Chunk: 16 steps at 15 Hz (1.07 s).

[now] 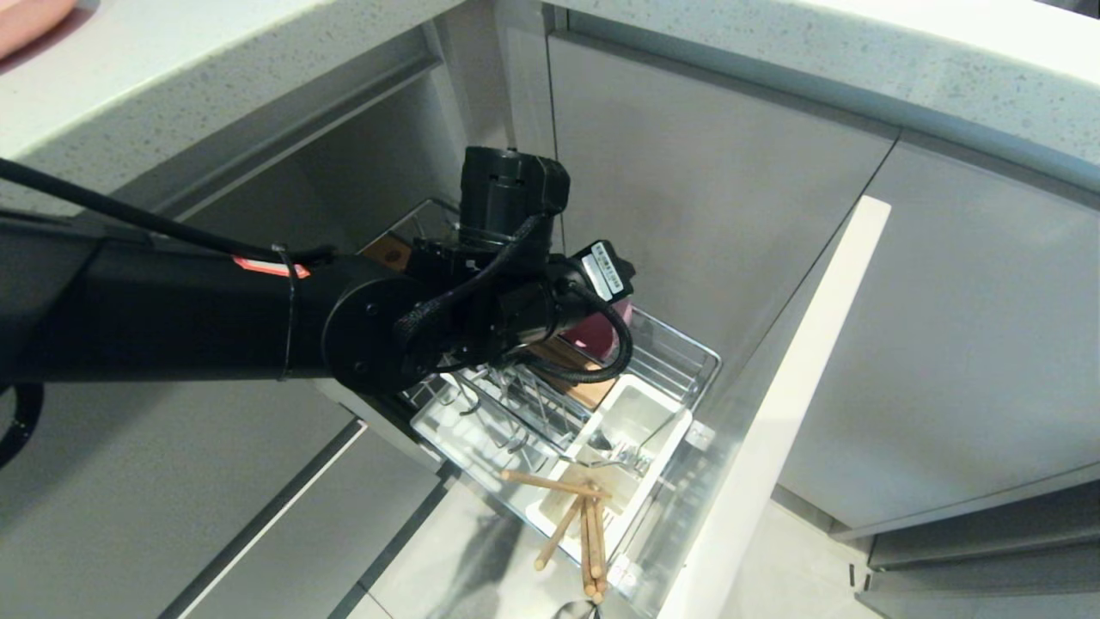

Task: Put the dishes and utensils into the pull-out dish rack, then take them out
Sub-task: Take the bowl out of the cupboard

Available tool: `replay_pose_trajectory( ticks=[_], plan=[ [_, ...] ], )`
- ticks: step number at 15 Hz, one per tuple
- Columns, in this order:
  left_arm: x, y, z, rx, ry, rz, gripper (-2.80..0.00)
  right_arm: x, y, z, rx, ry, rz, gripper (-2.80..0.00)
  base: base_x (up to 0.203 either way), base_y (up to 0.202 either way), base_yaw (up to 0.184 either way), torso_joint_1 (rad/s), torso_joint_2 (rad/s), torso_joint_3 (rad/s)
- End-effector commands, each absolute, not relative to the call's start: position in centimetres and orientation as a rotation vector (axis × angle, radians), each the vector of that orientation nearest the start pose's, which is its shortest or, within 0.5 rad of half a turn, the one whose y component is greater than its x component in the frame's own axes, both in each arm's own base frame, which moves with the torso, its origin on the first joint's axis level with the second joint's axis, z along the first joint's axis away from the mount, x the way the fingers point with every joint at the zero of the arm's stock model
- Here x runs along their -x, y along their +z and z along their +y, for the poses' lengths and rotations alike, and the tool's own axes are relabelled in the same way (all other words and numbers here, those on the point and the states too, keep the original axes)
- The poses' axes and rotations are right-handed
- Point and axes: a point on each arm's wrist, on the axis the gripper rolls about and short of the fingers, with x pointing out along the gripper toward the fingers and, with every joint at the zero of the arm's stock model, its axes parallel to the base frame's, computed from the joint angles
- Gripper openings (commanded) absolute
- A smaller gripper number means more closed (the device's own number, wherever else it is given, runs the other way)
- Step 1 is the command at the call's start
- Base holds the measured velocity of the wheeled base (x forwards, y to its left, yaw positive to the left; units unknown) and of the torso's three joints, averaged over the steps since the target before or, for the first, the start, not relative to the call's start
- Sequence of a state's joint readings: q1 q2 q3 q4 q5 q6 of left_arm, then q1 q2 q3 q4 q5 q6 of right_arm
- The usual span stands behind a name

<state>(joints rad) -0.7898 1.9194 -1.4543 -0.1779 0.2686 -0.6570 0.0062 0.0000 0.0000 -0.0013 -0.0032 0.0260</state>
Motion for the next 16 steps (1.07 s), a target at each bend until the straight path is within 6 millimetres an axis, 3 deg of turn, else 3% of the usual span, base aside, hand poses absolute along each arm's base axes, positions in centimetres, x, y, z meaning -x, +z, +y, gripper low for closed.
replay_pose_trajectory(
  ticks=[1,10,16],
  plan=[
    [-27.8,24.4,-27.3,0.499,-0.413,0.403,-2.80,2.3,7.5,0.0,-0.026,0.004,0.000,-2.80,0.000,0.000,0.000,0.000,0.00,0.000],
    [-27.2,25.2,-27.1,0.518,-0.426,0.393,-2.80,2.3,7.5,0.0,-0.026,0.003,0.000,-2.80,0.000,0.000,0.000,0.000,0.00,0.000],
    [-23.3,30.4,-24.5,0.604,-0.500,0.289,-2.80,2.3,7.5,0.0,-0.026,0.003,-0.001,-2.80,0.000,0.000,0.000,0.000,0.00,0.000]
  ],
)
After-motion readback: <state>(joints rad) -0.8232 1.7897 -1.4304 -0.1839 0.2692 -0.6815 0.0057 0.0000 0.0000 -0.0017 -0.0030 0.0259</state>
